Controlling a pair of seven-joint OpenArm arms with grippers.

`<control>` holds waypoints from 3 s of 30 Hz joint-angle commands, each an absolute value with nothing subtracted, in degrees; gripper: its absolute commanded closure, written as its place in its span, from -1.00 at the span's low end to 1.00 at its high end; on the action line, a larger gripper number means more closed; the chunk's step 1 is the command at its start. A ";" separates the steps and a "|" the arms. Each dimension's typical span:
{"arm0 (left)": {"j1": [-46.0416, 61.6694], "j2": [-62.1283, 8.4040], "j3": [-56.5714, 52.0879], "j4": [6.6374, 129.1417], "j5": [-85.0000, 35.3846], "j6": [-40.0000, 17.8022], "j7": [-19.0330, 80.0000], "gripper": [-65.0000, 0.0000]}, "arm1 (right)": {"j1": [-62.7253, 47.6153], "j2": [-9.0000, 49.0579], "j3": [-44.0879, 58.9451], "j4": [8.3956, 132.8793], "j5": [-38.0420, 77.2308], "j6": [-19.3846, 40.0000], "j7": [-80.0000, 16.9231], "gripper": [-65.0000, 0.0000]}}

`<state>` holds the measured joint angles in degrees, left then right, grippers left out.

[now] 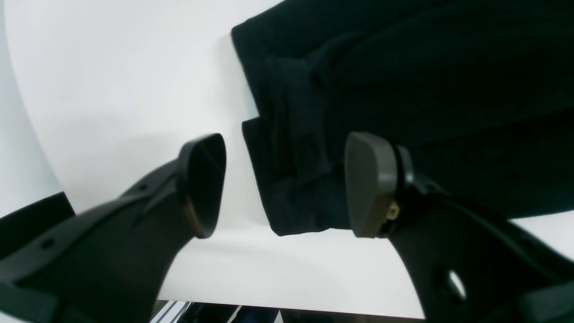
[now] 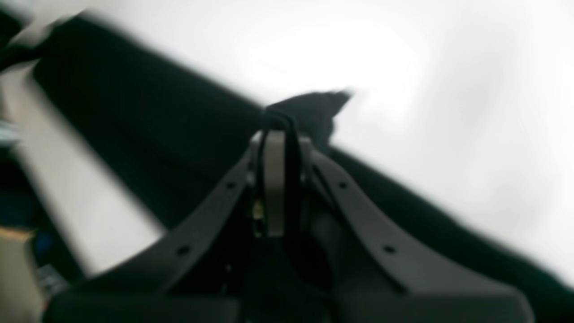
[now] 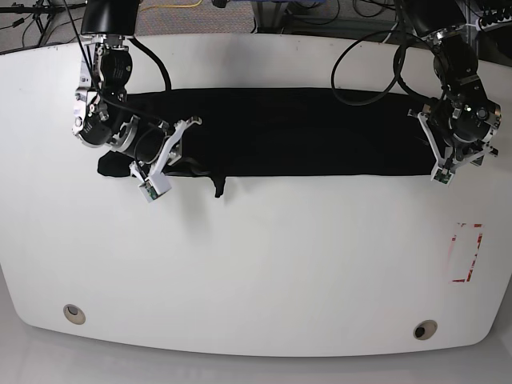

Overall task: Fold the T-shirt properly
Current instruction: 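Tuck the shirt end under the right gripper and regrasp it, then grasp the shirt end with the left gripper and fold it toward the right gripper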

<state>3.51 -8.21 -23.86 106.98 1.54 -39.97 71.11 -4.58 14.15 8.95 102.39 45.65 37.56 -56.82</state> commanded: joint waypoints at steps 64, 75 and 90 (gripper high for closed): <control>-1.63 -9.63 -48.84 100.97 -27.21 -40.00 76.79 -0.60 | -9.71 13.58 8.57 92.18 15.60 40.00 -45.32 0.88; -2.33 -13.14 -49.36 86.55 -27.56 -40.00 76.44 -0.60 | -10.68 13.41 8.57 92.35 15.78 40.00 -45.14 0.88; -2.33 -14.55 -44.18 75.38 -31.08 -40.00 71.08 -0.60 | -11.21 13.32 8.57 94.90 15.78 40.00 -45.23 0.89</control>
